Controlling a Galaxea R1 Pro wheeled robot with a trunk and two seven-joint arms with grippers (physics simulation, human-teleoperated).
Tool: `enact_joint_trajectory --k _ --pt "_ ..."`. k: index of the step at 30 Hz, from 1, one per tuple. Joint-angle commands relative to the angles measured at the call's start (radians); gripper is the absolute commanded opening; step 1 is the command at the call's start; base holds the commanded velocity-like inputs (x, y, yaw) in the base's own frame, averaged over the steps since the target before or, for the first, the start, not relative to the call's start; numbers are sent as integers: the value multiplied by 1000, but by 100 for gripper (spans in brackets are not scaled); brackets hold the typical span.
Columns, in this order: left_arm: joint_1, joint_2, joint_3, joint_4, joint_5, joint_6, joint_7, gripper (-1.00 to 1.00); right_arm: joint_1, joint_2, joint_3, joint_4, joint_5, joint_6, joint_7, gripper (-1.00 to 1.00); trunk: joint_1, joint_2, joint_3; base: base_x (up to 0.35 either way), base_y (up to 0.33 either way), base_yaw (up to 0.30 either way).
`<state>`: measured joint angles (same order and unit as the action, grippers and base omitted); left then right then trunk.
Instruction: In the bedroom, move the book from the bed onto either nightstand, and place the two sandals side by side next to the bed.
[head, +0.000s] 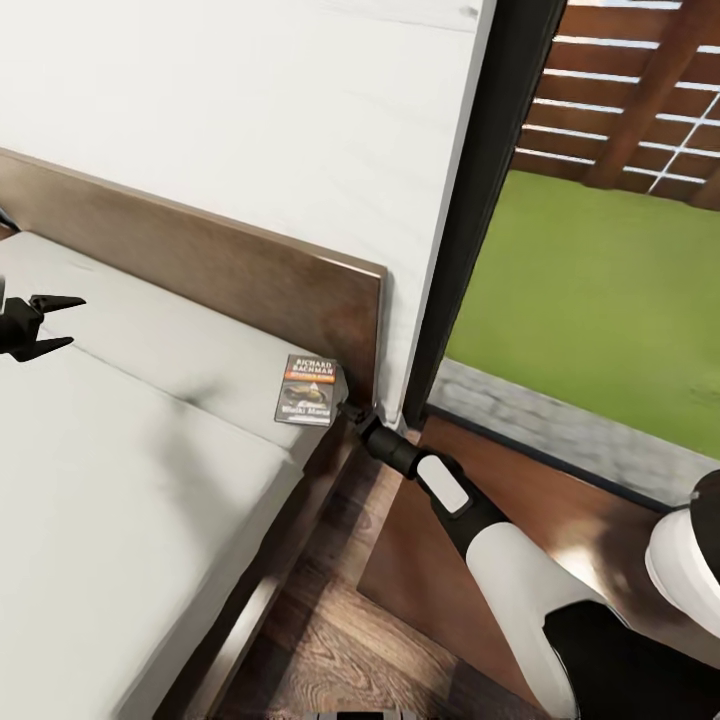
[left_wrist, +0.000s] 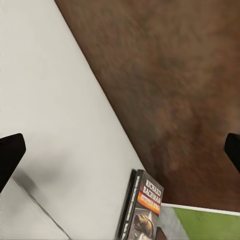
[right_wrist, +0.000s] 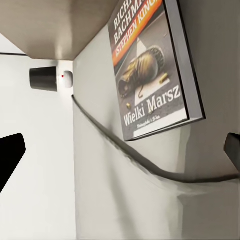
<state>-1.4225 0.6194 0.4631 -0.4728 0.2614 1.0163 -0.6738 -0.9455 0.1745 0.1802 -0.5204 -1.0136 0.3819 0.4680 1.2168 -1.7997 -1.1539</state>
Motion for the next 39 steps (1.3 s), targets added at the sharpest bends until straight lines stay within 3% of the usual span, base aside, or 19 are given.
enact_joint_trajectory --k 1,39 --pt "-1 0 5 0 -7 4 -7 100 -2 0 1 0 -6 5 0 100 0 0 -2 0 0 0" --pt "-1 -1 3 4 -8 4 -6 100 -18 0 1 -31 -5 14 -5 100 0 0 -62 0 0 0"
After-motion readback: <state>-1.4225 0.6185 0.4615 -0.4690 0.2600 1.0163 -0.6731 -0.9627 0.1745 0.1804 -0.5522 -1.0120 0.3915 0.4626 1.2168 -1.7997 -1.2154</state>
